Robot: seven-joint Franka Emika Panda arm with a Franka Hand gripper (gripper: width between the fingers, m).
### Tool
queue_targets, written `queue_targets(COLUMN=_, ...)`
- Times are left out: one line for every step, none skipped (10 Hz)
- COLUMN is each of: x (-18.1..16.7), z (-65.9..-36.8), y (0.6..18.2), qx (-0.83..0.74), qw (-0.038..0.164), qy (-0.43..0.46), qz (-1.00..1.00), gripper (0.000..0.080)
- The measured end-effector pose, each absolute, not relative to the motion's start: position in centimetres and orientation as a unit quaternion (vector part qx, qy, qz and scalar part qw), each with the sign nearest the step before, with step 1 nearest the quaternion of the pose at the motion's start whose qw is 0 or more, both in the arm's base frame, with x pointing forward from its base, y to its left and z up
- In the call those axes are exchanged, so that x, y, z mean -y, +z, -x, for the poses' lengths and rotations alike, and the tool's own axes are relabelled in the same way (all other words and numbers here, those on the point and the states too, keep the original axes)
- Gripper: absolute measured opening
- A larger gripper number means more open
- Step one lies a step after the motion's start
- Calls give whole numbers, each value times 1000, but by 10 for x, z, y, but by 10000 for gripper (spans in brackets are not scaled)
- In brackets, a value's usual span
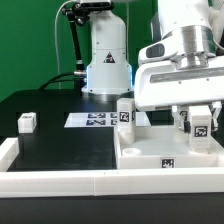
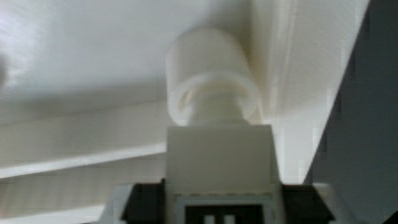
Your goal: Assemble square table
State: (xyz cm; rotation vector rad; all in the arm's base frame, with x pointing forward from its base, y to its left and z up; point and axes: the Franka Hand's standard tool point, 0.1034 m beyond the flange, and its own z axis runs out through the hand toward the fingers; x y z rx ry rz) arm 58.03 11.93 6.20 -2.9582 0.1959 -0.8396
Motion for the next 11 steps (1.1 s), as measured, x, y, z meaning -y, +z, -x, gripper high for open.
queue_targets(x=-119, z=-579, y=62, qx=-65, qw=30, qy=-277, qz=958, gripper=288)
queue_targets(x=-119, z=-578, y=62, qx=-71, qw=31, qy=-277, qz=958, gripper=288)
queue_targets(x=-119, z=-577, y=62, qx=-78, qw=32, qy=-277, qz=957, gripper=288)
queue_targets(x=-119, z=-577, y=62, qx=-78, qw=32, qy=-277, qz=957, gripper=288)
queue_targets(x=-119, z=-577, y=62, qx=-78, qw=32, qy=-277, qz=957, gripper=288)
queue_targets(x=-119, z=-578, y=62, qx=-78, qw=32, qy=-274, qz=958, gripper=288)
queue_targets(x=-119, z=-576, y=59, qx=-78, qw=33, qy=-265, qz=961, gripper=370)
queue_targets(x=-119, z=-576, y=58, qx=-78, qw=33, qy=-264, qz=961, gripper=519)
queue_targets(x=-119, z=-576, y=58, qx=-78, qw=33, qy=-263, qz=961, gripper=519)
queue_targets(x=-119, z=-576, y=58, qx=-78, qw=33, qy=-263, qz=961, gripper=609)
queue_targets(x=-119, z=-576, y=60, qx=-78, qw=33, qy=-262, qz=961, gripper=637)
